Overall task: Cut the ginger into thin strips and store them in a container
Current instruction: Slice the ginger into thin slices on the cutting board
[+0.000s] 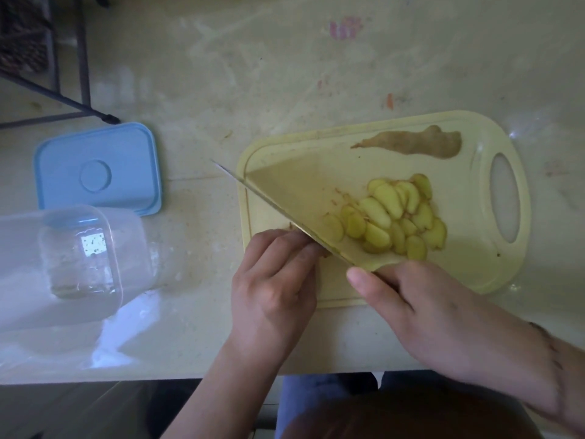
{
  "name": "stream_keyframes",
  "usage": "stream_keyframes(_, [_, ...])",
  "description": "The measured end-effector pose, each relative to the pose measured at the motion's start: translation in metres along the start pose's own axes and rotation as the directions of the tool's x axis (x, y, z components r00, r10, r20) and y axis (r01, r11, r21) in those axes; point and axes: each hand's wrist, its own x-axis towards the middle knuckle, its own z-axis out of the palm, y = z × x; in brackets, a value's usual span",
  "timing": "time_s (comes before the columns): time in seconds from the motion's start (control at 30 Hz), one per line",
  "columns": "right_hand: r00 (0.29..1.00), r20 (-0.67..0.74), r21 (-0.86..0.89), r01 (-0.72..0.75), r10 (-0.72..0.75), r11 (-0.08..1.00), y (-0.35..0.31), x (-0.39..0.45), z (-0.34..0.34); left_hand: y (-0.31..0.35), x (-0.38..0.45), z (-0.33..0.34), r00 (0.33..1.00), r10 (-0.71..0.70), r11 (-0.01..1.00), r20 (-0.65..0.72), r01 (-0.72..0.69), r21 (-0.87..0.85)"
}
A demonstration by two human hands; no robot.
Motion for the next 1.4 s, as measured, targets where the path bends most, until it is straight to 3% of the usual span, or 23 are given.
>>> stream_keyframes(0.2, [0.999,-0.044,0.095,-0.014,0.018,0.995,0.007,0.004,0.000,0.000,-0.002,-0.001,1.000,-0.012,1.000,0.000,0.012,0.011])
stream_keyframes(0.73, [1.000,-0.018,0.017,0.002,-0.001,1.000,0.001,-0.026,-0.007,0.000,0.000,-0.002,1.000,-0.010,1.000,0.006,0.010,0.014])
stream_keyframes(1.1, [1.000,0.030,0.083,-0.013,0.011,0.996,0.001,0.008,-0.005,-0.001,-0.001,0.000,1.000,-0.012,1.000,0.007,0.011,0.013])
stream_keyframes(1.4, [0.999,0.040,0.064,-0.003,0.001,0.998,0.000,-0.015,-0.010,-0.001,-0.001,0.000,1.000,-0.028,1.000,-0.005,0.028,0.005])
